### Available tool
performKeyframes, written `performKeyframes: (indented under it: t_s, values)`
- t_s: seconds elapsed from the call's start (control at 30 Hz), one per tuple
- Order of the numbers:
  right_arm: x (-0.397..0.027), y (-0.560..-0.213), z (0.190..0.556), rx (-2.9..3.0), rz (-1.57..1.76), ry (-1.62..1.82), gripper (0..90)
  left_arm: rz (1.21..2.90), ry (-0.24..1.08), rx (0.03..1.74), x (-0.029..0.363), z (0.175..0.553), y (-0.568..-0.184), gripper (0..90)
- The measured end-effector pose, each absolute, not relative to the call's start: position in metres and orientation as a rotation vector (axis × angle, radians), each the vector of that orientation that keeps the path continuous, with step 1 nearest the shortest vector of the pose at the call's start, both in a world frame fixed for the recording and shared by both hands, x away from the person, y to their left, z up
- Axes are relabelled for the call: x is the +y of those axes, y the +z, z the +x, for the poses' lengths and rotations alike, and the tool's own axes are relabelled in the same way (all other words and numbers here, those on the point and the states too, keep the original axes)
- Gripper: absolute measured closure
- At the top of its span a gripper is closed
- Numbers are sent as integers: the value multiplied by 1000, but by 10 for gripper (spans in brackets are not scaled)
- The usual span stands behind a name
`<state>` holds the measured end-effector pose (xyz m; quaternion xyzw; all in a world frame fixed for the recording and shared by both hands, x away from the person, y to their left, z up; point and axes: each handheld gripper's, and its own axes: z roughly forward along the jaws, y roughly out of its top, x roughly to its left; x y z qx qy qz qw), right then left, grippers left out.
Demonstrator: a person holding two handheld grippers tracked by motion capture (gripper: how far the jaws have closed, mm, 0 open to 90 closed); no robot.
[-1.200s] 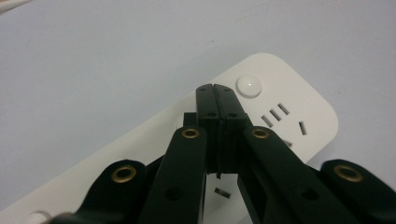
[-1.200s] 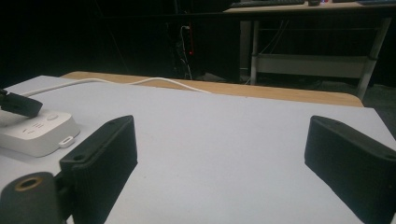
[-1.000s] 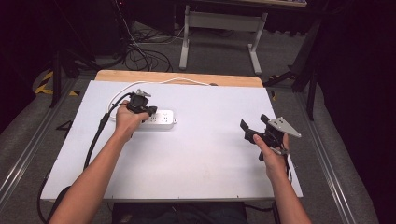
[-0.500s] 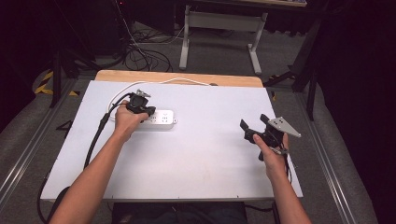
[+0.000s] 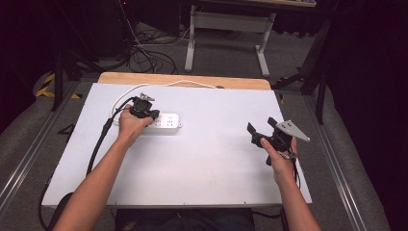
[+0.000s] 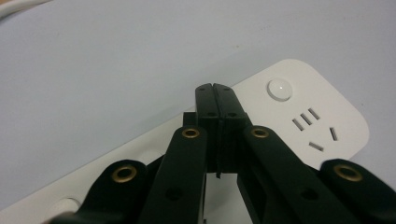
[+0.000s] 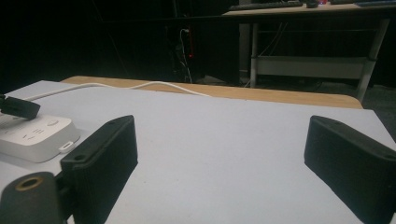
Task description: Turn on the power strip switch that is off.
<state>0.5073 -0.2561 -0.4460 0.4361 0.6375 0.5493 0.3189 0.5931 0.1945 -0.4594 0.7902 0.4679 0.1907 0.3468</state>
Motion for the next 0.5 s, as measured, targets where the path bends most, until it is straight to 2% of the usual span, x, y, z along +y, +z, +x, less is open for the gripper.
performKeyframes:
  t_s: [0.5]
  values:
    - [-256,-444,507,1668,1142,1448,102,2097,591,1194,181,590,-462,900]
